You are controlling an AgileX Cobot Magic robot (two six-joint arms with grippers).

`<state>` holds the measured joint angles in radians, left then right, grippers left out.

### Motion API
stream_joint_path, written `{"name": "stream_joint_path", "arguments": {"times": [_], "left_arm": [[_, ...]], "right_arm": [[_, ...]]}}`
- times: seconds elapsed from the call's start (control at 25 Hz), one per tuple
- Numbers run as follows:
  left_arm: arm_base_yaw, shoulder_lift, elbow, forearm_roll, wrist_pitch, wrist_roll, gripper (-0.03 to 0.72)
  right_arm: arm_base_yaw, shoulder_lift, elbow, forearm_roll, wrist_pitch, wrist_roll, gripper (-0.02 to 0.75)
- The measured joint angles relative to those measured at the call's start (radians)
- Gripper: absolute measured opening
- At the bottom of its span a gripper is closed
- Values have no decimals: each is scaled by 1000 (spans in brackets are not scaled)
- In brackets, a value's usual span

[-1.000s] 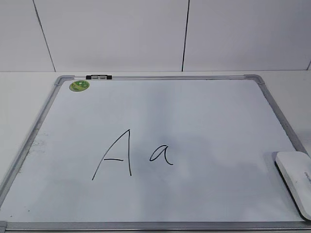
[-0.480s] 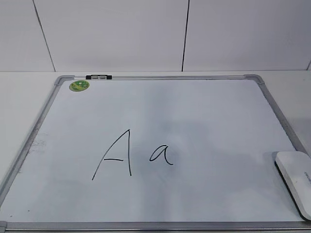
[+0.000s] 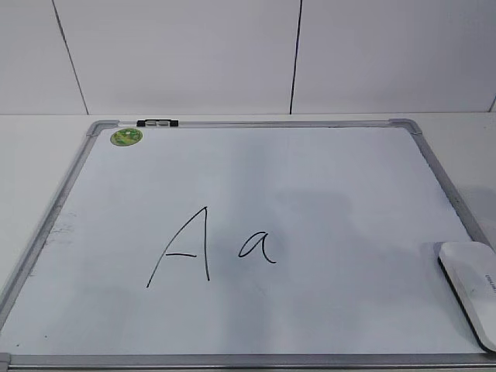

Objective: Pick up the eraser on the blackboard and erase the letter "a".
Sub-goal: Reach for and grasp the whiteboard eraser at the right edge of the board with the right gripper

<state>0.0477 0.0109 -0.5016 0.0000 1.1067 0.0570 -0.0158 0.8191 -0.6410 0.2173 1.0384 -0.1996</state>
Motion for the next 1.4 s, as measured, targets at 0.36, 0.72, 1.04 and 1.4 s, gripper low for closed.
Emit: {"name": "stream_joint_path", "arguments": {"times": [0.36, 0.72, 1.04, 1.4], "left_arm": [[0, 0, 0, 0, 0, 0, 235], [0, 0, 0, 0, 0, 0, 235], [0, 0, 0, 0, 0, 0, 235], [0, 0, 0, 0, 0, 0, 235]], "right_arm": [[54, 60, 0, -16, -12, 0, 596], [57, 131, -2, -18, -23, 2, 596], [66, 200, -6, -21, -34, 16, 657], [66, 202, -6, -78, -60, 112, 680]]}}
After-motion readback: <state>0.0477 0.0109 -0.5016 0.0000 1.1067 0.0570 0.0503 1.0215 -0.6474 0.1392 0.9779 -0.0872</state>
